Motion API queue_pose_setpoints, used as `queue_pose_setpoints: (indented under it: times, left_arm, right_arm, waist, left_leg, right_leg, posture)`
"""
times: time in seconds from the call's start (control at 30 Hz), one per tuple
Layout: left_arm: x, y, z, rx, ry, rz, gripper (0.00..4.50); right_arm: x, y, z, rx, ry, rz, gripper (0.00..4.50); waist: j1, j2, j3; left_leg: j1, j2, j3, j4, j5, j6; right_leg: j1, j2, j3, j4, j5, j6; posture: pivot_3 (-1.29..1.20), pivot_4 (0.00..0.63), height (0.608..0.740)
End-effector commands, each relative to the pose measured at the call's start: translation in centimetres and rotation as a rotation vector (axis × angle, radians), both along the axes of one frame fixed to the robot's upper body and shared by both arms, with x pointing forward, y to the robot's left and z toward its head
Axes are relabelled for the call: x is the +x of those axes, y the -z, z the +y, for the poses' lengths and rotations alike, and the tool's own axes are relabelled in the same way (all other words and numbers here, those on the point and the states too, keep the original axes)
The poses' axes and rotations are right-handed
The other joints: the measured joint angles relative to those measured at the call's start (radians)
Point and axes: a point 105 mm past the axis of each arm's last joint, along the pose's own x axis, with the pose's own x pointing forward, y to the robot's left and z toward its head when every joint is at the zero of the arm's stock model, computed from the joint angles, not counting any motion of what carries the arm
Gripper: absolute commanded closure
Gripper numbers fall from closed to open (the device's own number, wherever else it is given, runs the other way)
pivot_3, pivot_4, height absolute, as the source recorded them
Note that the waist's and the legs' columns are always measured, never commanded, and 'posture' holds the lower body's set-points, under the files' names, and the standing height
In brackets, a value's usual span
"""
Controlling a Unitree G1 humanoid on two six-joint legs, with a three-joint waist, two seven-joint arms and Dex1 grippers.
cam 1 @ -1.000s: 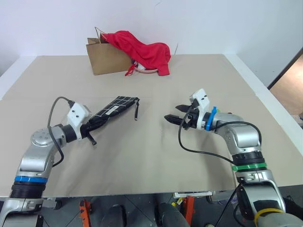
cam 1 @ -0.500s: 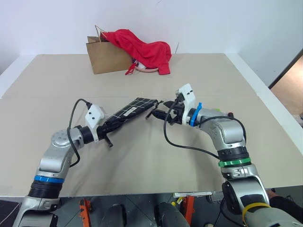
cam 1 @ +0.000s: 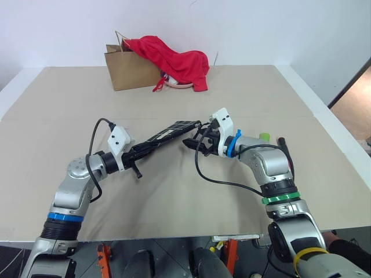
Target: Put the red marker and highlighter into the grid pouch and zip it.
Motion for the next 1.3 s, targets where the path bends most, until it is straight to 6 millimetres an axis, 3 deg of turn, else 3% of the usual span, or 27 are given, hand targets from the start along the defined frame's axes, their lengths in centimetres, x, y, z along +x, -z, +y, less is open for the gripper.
queue_pose_setpoints:
  times: [0.03,0.1,0.17,0.23,0.57,0.8,0.93,1.0,1.1,1.3]
  left_arm:
    - [0.1,-1.5,0.0,-0.019,-0.002,-0.059,4.5]
    - [0.1,-1.5,0.1,-0.021,-0.006,-0.06,4.5]
    - [0.2,-1.5,0.2,-0.022,-0.009,-0.061,4.5]
    - [0.2,-1.5,0.3,-0.022,-0.011,-0.061,4.5]
    - [0.1,-1.3,0.2,-0.023,-0.01,-0.062,4.5]
    - [0.1,-1.4,0.3,-0.023,-0.013,-0.064,4.5]
    - [0.1,-1.4,0.4,-0.025,-0.018,-0.063,4.5]
    - [0.0,-1.4,0.4,-0.027,-0.018,-0.062,4.5]
    - [-0.1,-1.3,0.3,-0.028,-0.015,-0.058,4.5]
    - [0.0,-1.4,0.3,-0.028,-0.015,-0.061,4.5]
  right_arm:
    - [0.2,-2.0,0.4,0.022,-0.023,-0.072,1.92]
    - [-0.1,-2.1,0.7,0.021,-0.047,-0.081,2.86]
    - [-0.3,-2.2,0.9,0.016,-0.071,-0.088,3.32]
    - [-0.4,-2.2,1.0,0.007,-0.081,-0.097,4.36]
    - [-1.0,-1.5,3.2,-0.076,-0.161,-0.122,4.36]
    - [-3.0,-2.6,2.7,-0.015,-0.268,-0.113,4.36]
    - [-4.0,-2.8,1.2,-0.018,-0.256,-0.103,2.52]
    - [-4.4,-2.6,0.4,-0.002,-0.236,-0.066,1.27]
    - [-3.9,-1.8,-1.2,-0.014,-0.155,-0.041,1.11]
    - [-0.5,-1.1,-2.4,-0.019,0.057,-0.023,1.11]
  waist:
    - [0.0,0.0,0.0]
    - [0.0,0.0,0.0]
    - [0.0,0.0,0.0]
    - [0.0,0.0,0.0]
    - [0.0,0.0,0.0]
    - [0.0,0.0,0.0]
    - [0.001,0.0,0.0]
    - [0.001,0.0,0.0]
    - [0.001,0.0,0.0]
    - [-0.001,0.0,0.0]
  left_leg:
    - [0.0,0.0,0.0,0.0,0.0,0.0]
    - [0.0,0.0,0.0,0.0,0.0,0.0]
    - [0.0,0.0,0.0,0.0,0.0,0.0]
    - [0.0,0.0,0.0,0.0,0.0,0.0]
    - [0.0,0.0,0.0,0.0,0.0,0.0]
    - [0.0,0.0,0.0,0.0,0.0,0.0]
    - [0.0,0.0,-0.002,0.0,0.0,0.0]
    - [0.0,0.0,-0.003,0.001,0.0,0.0]
    - [0.0,0.0,-0.003,0.001,0.0,0.0]
    - [0.0,0.0,-0.003,0.002,0.001,-0.001]
  right_leg:
    - [0.0,0.0,0.0,0.0,0.0,0.0]
    - [0.0,0.0,0.0,0.0,0.0,0.0]
    - [0.0,0.0,0.0,0.0,0.0,0.0]
    - [0.0,0.0,0.0,0.0,0.0,0.0]
    - [0.0,0.0,0.0,0.001,0.0,0.0]
    - [0.0,0.0,0.0,0.001,0.0,0.0]
    - [0.0,0.0,-0.002,0.001,0.0,0.0]
    - [0.001,0.0,-0.002,0.001,0.0,0.0]
    - [0.0,0.001,-0.002,0.002,0.0,0.0]
    - [0.0,0.001,-0.002,0.003,0.001,-0.001]
  posture:
    - [0.0,0.15,0.74]
    - [0.0,0.15,0.74]
    - [0.0,0.15,0.74]
    - [0.0,0.15,0.74]
    - [0.0,0.15,0.74]
    - [0.0,0.15,0.74]
    - [0.0,0.15,0.74]
    - [0.0,0.15,0.74]
    - [0.0,0.15,0.74]
    - [0.0,0.15,0.74]
